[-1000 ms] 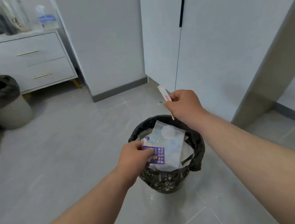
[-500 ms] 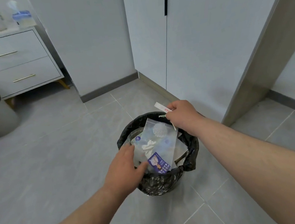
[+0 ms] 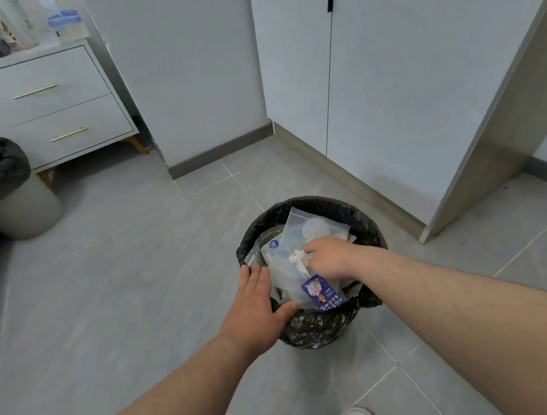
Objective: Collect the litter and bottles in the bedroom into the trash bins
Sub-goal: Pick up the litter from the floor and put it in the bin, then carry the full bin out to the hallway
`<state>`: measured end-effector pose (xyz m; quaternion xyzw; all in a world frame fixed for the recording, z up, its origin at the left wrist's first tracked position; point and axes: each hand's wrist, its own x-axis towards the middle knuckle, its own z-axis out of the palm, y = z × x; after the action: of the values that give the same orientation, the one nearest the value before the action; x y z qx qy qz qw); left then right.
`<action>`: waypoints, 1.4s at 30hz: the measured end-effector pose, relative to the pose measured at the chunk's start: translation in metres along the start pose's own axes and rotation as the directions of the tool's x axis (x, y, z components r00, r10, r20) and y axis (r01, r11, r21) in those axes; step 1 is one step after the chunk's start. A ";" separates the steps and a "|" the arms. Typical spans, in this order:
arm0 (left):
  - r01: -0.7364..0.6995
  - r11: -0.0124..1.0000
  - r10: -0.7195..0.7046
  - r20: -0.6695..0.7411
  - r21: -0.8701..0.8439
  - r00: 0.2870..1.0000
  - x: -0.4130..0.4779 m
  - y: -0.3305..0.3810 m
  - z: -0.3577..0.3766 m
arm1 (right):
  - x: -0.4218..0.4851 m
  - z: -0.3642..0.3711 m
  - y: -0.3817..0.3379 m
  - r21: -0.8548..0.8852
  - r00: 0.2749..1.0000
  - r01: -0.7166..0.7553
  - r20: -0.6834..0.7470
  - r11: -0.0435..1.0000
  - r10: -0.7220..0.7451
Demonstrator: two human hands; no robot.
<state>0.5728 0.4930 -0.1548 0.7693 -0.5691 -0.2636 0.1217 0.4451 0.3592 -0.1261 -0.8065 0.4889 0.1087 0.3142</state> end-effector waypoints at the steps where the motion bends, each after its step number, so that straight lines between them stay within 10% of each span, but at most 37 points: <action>1: 0.002 1.000 -0.002 0.028 0.013 1.000 -0.003 0.001 -0.004 | -0.003 -0.003 -0.002 -0.034 1.000 0.005 -0.003 0.999 -0.006; 14: 0.054 0.986 -0.074 -0.124 -0.157 0.989 -0.060 -0.034 -0.103 | -0.030 -0.022 -0.045 0.049 0.987 0.010 -0.159 0.999 -0.002; 28: 0.201 0.899 -0.237 -0.045 -0.388 0.971 0.011 -0.045 -0.055 | 0.030 -0.009 -0.047 0.050 0.910 0.176 -0.388 0.983 -0.143; 33: 0.305 0.832 -0.349 -0.011 -0.463 0.937 0.040 -0.031 -0.034 | 0.033 -0.036 0.005 0.071 0.730 -0.081 -0.675 0.994 0.107; 37: 0.353 0.658 -0.429 0.054 -0.665 0.902 0.054 -0.026 -0.025 | 0.032 -0.044 0.047 0.201 0.753 -0.455 -0.433 0.868 0.495; 42: 0.333 0.593 -0.477 0.013 -0.733 0.879 0.065 -0.026 -0.042 | 0.036 -0.047 0.047 0.225 0.791 -0.373 -0.430 0.900 0.435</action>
<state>0.6309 0.4359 -0.1495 0.7897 -0.2160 -0.4121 0.3999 0.4167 0.2893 -0.1261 -0.6630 0.7172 -0.0571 0.2070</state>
